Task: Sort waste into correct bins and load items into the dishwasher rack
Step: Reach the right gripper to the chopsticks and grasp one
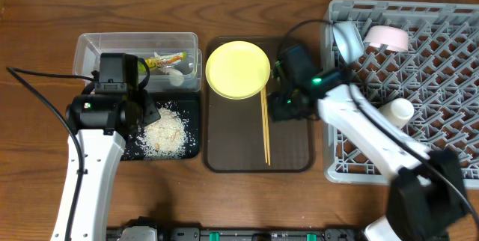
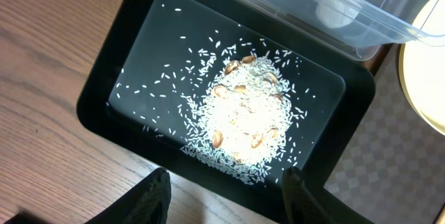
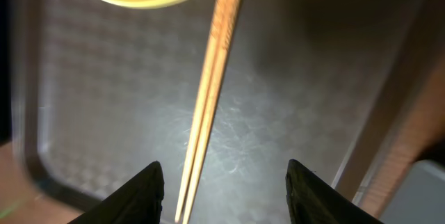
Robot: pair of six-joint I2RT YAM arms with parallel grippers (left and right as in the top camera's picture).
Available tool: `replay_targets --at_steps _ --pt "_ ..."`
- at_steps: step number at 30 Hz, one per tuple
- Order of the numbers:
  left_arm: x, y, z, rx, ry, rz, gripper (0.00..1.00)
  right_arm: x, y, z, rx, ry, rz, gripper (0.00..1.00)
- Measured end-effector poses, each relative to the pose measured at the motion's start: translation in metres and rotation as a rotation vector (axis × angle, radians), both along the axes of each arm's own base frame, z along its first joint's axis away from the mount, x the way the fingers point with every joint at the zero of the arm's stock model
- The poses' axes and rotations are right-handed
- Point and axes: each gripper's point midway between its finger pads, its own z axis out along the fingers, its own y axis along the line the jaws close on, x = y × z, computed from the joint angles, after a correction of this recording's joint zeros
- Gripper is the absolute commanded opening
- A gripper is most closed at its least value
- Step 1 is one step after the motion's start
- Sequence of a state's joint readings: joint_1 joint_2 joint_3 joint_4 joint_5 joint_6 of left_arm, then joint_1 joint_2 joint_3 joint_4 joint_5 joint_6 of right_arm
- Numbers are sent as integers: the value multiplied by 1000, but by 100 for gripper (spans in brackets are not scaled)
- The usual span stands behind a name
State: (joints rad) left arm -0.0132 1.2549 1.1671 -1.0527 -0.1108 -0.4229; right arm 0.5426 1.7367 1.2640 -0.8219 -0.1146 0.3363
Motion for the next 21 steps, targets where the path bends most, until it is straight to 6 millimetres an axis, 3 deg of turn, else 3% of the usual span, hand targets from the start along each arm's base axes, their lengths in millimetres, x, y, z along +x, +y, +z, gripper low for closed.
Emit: replay_targets --at_steps 4,10,14,21 --pt "0 0 0 0 0 0 54 -2 4 -32 -69 45 -47 54" --pt "0 0 0 0 0 0 54 -1 12 -64 -112 67 -85 53" --pt "0 0 0 0 0 0 55 -5 10 -78 -150 87 -116 53" --pt "0 0 0 0 0 0 54 -2 5 -80 -178 71 -155 54"
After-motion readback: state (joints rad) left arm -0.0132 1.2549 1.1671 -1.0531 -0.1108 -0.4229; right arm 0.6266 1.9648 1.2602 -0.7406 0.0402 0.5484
